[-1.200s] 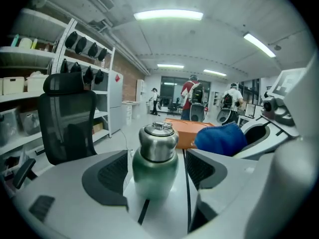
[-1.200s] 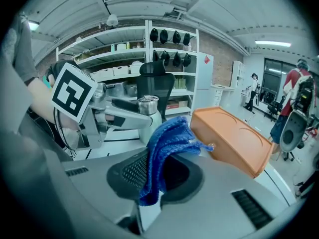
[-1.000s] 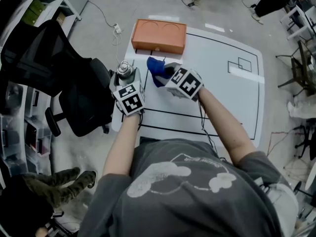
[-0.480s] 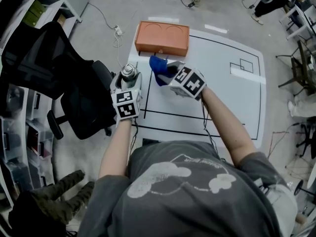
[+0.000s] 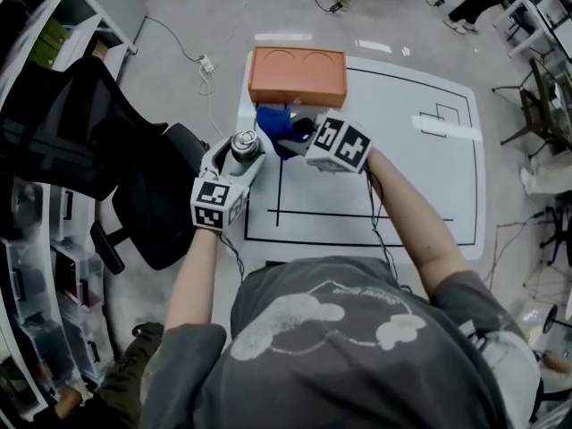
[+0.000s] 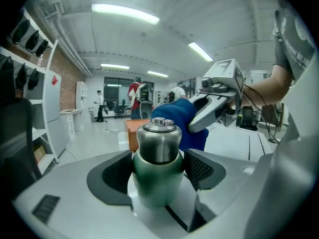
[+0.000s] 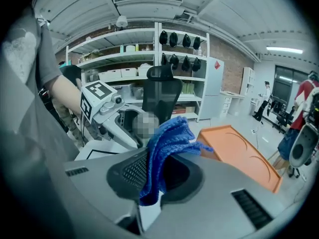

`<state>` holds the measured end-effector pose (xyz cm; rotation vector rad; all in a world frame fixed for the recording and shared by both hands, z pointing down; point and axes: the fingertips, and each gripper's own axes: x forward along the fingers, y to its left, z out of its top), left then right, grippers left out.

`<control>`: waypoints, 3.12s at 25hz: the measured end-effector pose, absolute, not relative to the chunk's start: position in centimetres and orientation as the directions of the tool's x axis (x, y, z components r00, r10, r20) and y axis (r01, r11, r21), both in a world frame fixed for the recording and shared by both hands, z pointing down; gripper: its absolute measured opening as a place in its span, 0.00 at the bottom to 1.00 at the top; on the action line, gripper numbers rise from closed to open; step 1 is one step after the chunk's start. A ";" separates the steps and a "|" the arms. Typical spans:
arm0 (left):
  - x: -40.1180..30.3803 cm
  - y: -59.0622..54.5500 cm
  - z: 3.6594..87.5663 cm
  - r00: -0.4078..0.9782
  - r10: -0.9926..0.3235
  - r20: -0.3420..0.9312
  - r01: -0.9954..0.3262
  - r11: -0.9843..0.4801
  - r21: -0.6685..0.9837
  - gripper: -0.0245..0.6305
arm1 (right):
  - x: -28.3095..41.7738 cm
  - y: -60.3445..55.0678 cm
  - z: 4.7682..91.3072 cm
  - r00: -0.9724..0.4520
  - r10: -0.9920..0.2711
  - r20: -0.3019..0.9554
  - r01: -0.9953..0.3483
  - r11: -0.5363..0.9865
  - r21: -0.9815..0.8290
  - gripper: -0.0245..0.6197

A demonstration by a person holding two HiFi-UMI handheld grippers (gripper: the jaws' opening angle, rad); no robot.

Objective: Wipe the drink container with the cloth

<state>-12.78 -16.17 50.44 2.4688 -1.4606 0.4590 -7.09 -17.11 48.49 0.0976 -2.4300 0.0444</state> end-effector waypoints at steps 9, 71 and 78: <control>-12.6 -15.9 50.4 0.729 -0.571 0.377 -0.629 -0.776 0.042 0.53 | -10.7 -17.1 49.3 -0.736 0.010 0.676 -0.004 1.000 -0.019 0.11; -14.1 -16.0 51.6 0.098 -0.904 0.417 -0.991 -0.049 0.127 0.52 | -3.4 -16.3 50.5 -0.700 -0.224 0.678 -0.229 0.970 0.083 0.10; -13.0 -15.9 51.2 0.356 -0.861 0.363 -0.934 -0.344 0.101 0.52 | -4.7 -16.8 48.9 -0.728 -0.173 0.663 -0.147 0.985 0.095 0.11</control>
